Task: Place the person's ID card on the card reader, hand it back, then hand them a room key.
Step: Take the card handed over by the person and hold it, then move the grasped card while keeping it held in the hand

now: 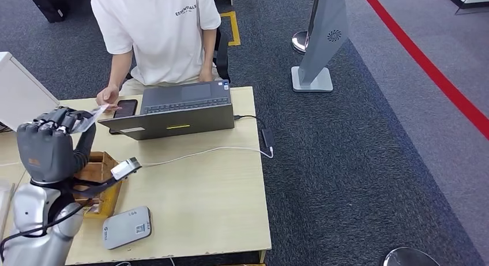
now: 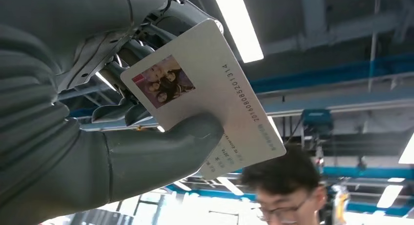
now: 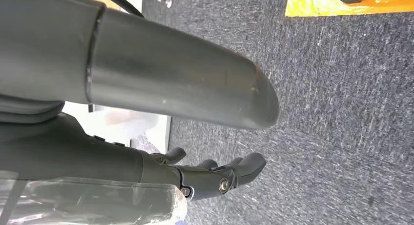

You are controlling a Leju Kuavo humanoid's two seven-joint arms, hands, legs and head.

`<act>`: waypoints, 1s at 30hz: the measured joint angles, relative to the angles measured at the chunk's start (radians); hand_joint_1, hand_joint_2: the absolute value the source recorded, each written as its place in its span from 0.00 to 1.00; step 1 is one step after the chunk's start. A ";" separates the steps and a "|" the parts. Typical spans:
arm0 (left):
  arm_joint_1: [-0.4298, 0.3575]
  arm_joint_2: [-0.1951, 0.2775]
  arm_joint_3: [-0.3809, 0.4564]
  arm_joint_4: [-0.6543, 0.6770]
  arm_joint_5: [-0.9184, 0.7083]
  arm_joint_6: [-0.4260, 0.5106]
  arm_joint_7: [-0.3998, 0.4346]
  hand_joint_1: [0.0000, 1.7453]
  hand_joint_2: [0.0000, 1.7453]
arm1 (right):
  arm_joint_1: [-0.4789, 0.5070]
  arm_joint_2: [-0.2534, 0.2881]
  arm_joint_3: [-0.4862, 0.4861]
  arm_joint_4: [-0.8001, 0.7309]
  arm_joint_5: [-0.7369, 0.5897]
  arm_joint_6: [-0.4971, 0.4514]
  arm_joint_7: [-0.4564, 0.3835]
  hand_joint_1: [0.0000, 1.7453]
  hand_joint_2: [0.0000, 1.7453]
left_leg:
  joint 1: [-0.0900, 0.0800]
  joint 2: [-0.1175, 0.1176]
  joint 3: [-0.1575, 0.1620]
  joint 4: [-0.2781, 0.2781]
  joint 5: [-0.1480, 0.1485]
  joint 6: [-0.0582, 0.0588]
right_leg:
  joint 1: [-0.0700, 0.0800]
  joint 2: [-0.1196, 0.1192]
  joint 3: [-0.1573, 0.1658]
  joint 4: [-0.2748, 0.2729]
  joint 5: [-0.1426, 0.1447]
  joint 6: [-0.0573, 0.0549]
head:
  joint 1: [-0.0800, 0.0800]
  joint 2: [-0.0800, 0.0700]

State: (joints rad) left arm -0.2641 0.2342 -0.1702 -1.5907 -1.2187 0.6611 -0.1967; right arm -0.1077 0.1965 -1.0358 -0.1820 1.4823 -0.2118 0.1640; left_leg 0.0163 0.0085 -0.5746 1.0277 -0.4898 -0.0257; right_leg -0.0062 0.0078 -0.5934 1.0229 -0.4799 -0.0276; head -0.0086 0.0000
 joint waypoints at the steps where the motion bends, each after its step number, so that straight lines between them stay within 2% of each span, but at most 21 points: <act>1: 0.026 -0.006 -0.016 -0.042 -0.007 0.007 0.002 1.00 1.00 | 0.000 0.000 -0.003 0.000 -0.002 -0.002 0.001 0.00 0.00 | 0.000 0.000 0.000 0.000 0.000 0.000 | 0.000 0.000 0.000 0.000 0.000 0.000 | 0.000 0.000; 7: 0.131 -0.031 -0.117 -0.211 -0.082 0.030 -0.011 1.00 1.00 | 0.001 0.000 -0.017 0.000 -0.019 -0.011 0.007 0.00 0.00 | 0.000 -0.001 0.000 0.000 0.000 0.001 | 0.000 -0.001 0.001 0.000 0.000 0.001 | 0.000 0.000; 14: 0.243 -0.036 -0.199 -0.278 -0.121 0.022 0.027 1.00 1.00 | 0.002 0.000 -0.040 0.000 -0.053 -0.028 0.011 0.00 0.00 | 0.000 -0.001 0.000 0.000 0.000 0.001 | 0.000 -0.001 0.001 0.000 -0.001 0.001 | 0.000 0.000; 19: 0.340 -0.019 -0.211 -0.258 -0.101 -0.088 0.099 1.00 1.00 | 0.003 0.002 -0.067 0.000 -0.082 -0.042 0.018 0.00 0.00 | 0.000 -0.001 0.000 0.000 -0.001 0.000 | 0.000 -0.002 0.001 0.000 -0.002 0.001 | 0.000 0.000; 22: 0.371 -0.006 -0.211 -0.232 -0.095 -0.133 0.118 1.00 1.00 | 0.003 0.002 -0.081 0.000 -0.090 -0.045 0.021 0.00 0.00 | 0.000 -0.001 0.000 0.000 -0.001 0.000 | 0.000 -0.002 0.002 0.000 -0.002 0.001 | 0.000 0.000; 26: 0.424 0.016 -0.210 -0.201 -0.101 -0.246 0.170 1.00 1.00 | 0.003 0.003 -0.097 0.000 -0.109 -0.050 0.025 0.00 0.00 | 0.000 -0.001 0.000 -0.001 -0.001 0.000 | 0.000 -0.002 0.002 0.000 -0.002 0.001 | 0.000 0.000; 30: 0.481 0.047 -0.212 -0.185 -0.112 -0.292 0.206 1.00 1.00 | 0.004 0.006 -0.111 0.000 -0.119 -0.060 0.029 0.00 0.00 | 0.000 -0.002 0.000 -0.001 -0.001 0.000 | 0.000 -0.002 0.002 0.000 -0.002 0.002 | 0.000 0.000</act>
State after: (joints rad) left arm 0.2167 0.2816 -0.3820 -1.7752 -1.3306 0.3690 0.0090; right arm -0.1040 0.2022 -1.1467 -0.1816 1.3630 -0.2722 0.1930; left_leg 0.0165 0.0067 -0.5742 1.0271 -0.4910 -0.0256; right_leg -0.0061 0.0057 -0.5915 1.0230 -0.4822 -0.0257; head -0.0090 0.0000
